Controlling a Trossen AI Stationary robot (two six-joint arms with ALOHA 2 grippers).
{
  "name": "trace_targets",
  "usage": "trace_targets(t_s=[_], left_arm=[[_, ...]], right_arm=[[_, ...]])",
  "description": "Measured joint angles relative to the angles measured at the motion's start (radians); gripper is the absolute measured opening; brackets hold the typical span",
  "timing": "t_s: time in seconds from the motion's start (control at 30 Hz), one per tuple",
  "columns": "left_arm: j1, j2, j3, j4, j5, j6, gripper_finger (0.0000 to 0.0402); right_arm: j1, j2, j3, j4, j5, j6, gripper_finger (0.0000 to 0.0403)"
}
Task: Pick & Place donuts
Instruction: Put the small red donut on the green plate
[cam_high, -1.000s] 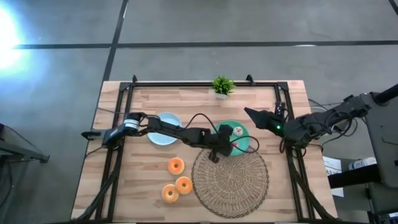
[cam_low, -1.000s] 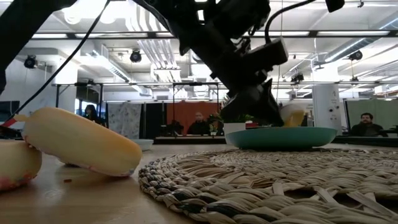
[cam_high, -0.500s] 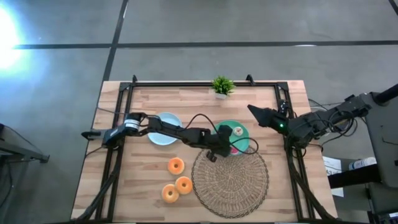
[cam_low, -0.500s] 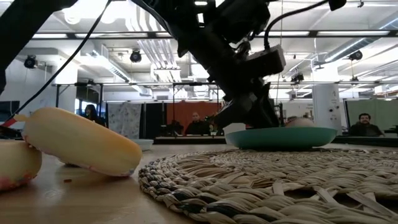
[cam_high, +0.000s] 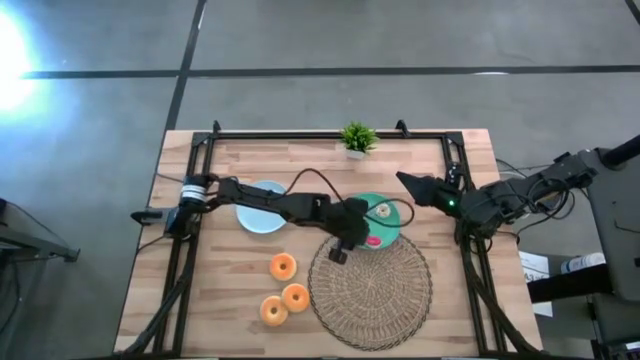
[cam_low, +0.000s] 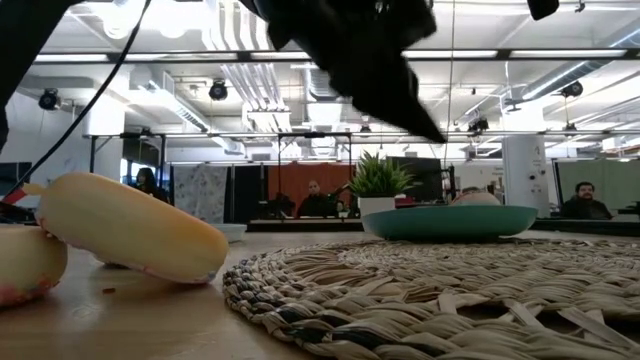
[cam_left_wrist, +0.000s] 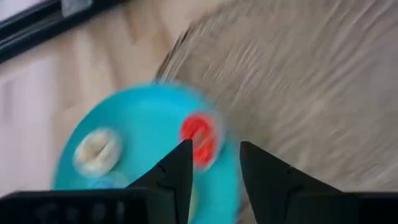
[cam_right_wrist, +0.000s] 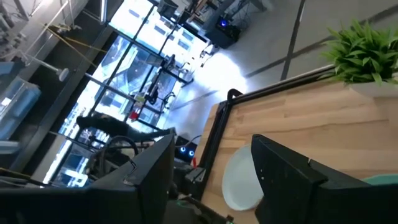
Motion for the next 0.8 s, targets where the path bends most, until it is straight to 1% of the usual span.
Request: trace_targets(t_s=[0.13, 0.17, 0.27, 0.47, 0.67, 0.8], left_arm=[[-0.004, 0.020, 0.000, 0.052, 0.154, -0.128, 0.0098], [-0.006, 0.034, 0.000, 0.062, 0.168, -0.137, 0.0093], [-0.012, 0.065, -0.002, 0.076, 0.157, -0.140, 0.0075], [0.002, 0.081, 0.002, 0.161, 0.150, -0.187, 0.0045], [0.015, 0.113, 0.002, 0.210, 0.146, -0.216, 0.0040], [0.014, 0.142, 0.002, 0.203, 0.139, -0.213, 0.0039]], right_arm=[[0.002, 0.004, 0.000, -0.007, 0.000, 0.014, 0.0206], [0.002, 0.004, 0.000, -0.006, 0.001, 0.017, 0.0206], [0.002, 0.004, 0.000, -0.007, 0.001, 0.017, 0.0206], [0.002, 0.004, 0.000, -0.010, 0.001, 0.016, 0.0206], [0.002, 0.004, 0.000, -0.024, 0.001, 0.023, 0.0206], [0.001, 0.004, 0.000, -0.026, 0.001, 0.024, 0.0206]])
